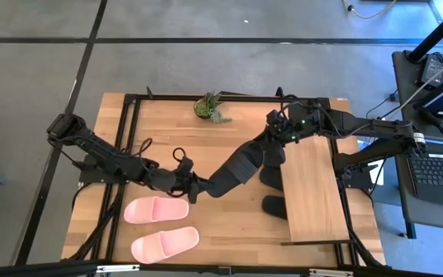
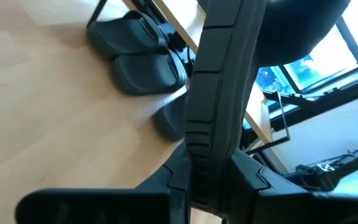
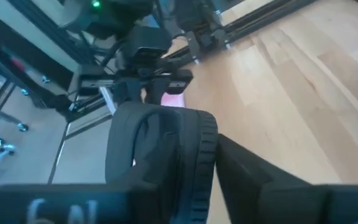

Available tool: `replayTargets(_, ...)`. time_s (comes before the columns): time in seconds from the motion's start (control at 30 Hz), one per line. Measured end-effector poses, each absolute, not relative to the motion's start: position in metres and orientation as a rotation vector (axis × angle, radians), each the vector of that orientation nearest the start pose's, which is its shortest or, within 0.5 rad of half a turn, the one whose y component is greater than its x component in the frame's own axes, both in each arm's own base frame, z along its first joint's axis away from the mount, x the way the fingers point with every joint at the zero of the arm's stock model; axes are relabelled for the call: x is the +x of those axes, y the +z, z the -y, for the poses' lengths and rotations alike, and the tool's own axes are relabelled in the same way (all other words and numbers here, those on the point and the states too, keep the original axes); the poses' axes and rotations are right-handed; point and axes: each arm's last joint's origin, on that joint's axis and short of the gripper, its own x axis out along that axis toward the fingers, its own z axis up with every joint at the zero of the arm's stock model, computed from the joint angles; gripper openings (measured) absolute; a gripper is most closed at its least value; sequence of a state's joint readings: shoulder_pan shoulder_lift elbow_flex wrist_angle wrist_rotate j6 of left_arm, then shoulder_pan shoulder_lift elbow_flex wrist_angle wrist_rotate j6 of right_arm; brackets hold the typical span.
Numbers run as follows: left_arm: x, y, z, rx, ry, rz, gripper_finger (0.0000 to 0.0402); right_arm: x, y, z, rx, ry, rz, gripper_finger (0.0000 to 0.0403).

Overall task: Pick and place slides into the shelf
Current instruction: Put the black slide under the shelf

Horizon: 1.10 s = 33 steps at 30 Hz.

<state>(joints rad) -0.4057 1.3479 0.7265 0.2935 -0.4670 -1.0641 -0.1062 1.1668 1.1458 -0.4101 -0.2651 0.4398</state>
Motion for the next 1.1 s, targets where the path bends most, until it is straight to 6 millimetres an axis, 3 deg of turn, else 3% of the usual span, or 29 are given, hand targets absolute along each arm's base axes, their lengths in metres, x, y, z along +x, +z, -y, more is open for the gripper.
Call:
replayTargets(0.33,0.272,0.239,0.092,-1.005,0.073,-0.298,0.0044,0.248,0.365,0.019,0.393,0.098,-0.414,0.0289)
replayTargets(0.47,0.276,0.241,0.086,-1.105,-0.017,-0.353,0.0044,0.237,0.372,0.016,0.276,0.165,-0.388,0.0331)
replayTargets(0.7,0.278,0.239,0.077,-1.224,-0.081,-0.453,0.0043,0.197,0.388,0.009,0.272,0.18,-0.377,0.0342)
replayTargets(0.83,0.284,0.226,0.081,-1.286,-0.081,-0.53,0.0043,0.172,0.392,0.007,0.281,0.174,-0.395,0.0342)
replayTargets(0.97,0.305,0.205,0.096,-1.315,-0.103,-0.655,0.0043,0.154,0.395,0.005,0.303,0.17,-0.395,0.0343)
replayTargets(1.1,0.341,0.196,0.113,-1.321,-0.218,-0.73,0.0042,0.141,0.398,0.004,0.299,0.171,-0.381,0.0343)
